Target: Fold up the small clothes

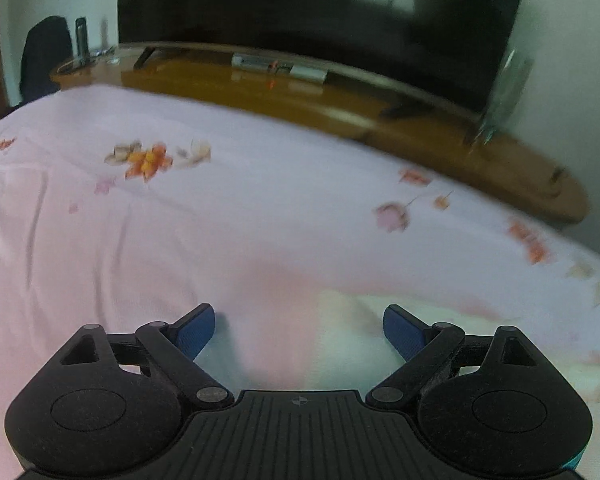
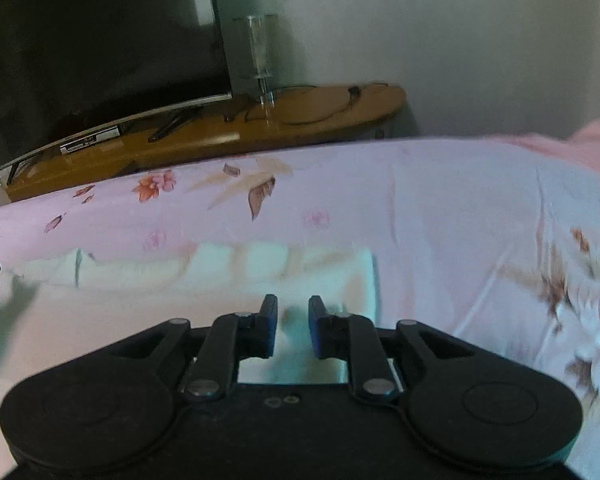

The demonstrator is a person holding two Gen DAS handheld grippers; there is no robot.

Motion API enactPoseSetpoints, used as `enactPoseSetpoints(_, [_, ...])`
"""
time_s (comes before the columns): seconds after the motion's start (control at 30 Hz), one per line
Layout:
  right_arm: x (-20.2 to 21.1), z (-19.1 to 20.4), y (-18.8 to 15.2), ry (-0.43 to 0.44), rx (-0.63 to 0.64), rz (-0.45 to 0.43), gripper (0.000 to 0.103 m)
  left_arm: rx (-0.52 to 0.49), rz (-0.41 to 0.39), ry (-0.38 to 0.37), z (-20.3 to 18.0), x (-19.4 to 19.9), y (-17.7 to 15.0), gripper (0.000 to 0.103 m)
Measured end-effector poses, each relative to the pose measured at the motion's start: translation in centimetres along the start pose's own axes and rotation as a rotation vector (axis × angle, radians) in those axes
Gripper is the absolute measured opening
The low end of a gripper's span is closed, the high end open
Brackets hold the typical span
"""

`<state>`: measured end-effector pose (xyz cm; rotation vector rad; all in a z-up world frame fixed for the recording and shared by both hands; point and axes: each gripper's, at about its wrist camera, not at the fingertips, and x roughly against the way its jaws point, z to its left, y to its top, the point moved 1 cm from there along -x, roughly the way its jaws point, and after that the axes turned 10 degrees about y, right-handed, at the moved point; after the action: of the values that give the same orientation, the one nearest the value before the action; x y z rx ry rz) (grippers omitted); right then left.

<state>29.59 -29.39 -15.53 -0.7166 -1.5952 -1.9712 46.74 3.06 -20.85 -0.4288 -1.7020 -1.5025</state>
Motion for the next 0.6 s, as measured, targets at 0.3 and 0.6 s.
enactPoseSetpoints(0.3, [-0.2,-1.7,-0.6,-0.022,-0.006,0.023,0.016,-0.013,-0.094,-0.055,1.2,2.0,-0.4,0.091])
enactPoseSetpoints(0.6, [0.0,-2.4,-1.2,0.062,-0.08,0.036,0.033,-0.047,-0.019,-0.115,1.3,1.0,-1.4,0.091])
